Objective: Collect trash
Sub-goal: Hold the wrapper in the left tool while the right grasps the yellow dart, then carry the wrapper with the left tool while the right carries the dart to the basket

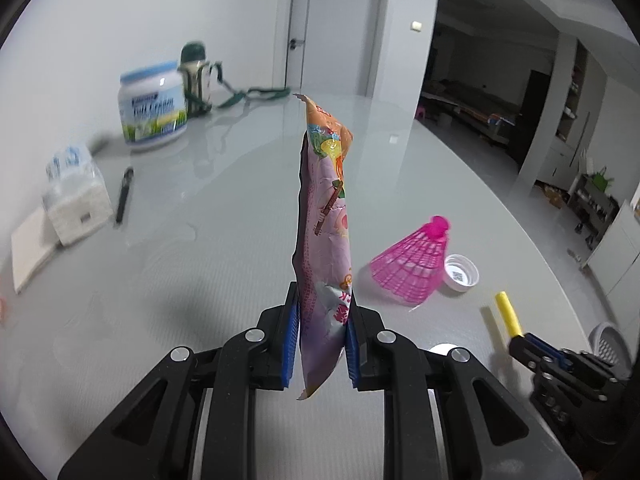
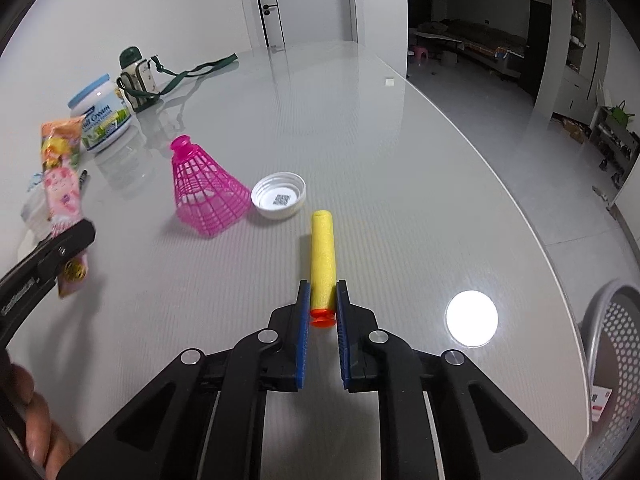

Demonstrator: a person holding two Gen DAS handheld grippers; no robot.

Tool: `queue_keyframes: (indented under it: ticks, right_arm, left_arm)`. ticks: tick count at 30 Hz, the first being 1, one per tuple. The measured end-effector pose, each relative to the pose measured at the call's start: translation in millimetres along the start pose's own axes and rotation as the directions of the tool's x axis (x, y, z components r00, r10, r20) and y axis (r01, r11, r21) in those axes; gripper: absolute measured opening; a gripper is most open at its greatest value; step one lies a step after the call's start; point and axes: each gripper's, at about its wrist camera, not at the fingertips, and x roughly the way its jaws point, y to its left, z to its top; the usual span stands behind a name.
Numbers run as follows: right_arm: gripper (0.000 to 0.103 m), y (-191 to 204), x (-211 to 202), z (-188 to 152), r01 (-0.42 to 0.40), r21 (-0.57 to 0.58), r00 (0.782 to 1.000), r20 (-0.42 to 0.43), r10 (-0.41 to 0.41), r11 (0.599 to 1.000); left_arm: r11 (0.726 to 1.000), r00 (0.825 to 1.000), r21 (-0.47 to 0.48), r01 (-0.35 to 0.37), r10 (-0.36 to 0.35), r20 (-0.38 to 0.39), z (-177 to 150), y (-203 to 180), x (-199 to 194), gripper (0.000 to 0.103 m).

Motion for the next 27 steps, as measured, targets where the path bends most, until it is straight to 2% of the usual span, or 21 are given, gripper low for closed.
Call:
queue_keyframes:
  ticks: [4,8,10,13,17,21,24,27]
  right_arm:
    - [0.012,-21.6,-24.9,-14.0,-0.012,0.028,1.000,0.023,0.012,1.000]
    - [0.012,-47.7,-50.8,-25.4,-0.013,0.048,0.999,0.050,0.011,0.999]
    - [0.012,-63.3,-63.0,-31.1,-0.004,0.060,0.998,0.066,0.000,0.998]
    - [0.012,-91.9,-80.8,-40.6,0.008,0.103,0.996,0.083,-0.017,0.995]
    - [0.012,-132.2,-107.1,-57.0,0.049,0.151,0.991,0.117,-0.067,0.987]
    - [0.012,-181.3,-131.5,-79.0,0.098,0.216,0.984,0.126,-0.127,0.972]
    - [0.012,-216.9,-147.0,-96.4,0.142,0.270,0.975,0.125,-0.181,0.952]
    - [0.012,-251.3,-161.2,-114.5,0.178,0.324,0.968,0.110,-0.224,0.929]
  left_arm:
    - [0.999,0.999,0.043,-0.007,0.005,0.045,-3.3,-14.8,-14.2,0.020]
    - [0.996,0.999,0.092,0.001,-0.006,0.047,-8.9,-38.3,-28.0,0.020]
    - [0.993,0.999,0.116,0.021,-0.026,0.043,-12.7,-53.5,-36.5,0.020]
    - [0.984,0.994,0.148,0.102,-0.106,0.019,-18.7,-84.2,-49.9,0.020]
    - [0.956,0.978,0.207,0.208,-0.210,-0.015,-25.8,-132.7,-64.2,0.020]
    - [0.915,0.948,0.249,0.318,-0.308,-0.081,-35.0,-186.6,-70.3,0.020]
    - [0.888,0.932,0.281,0.363,-0.346,-0.109,-43.5,-220.3,-72.6,0.020]
    - [0.852,0.907,0.311,0.422,-0.392,-0.156,-55.4,-260.7,-71.6,0.020]
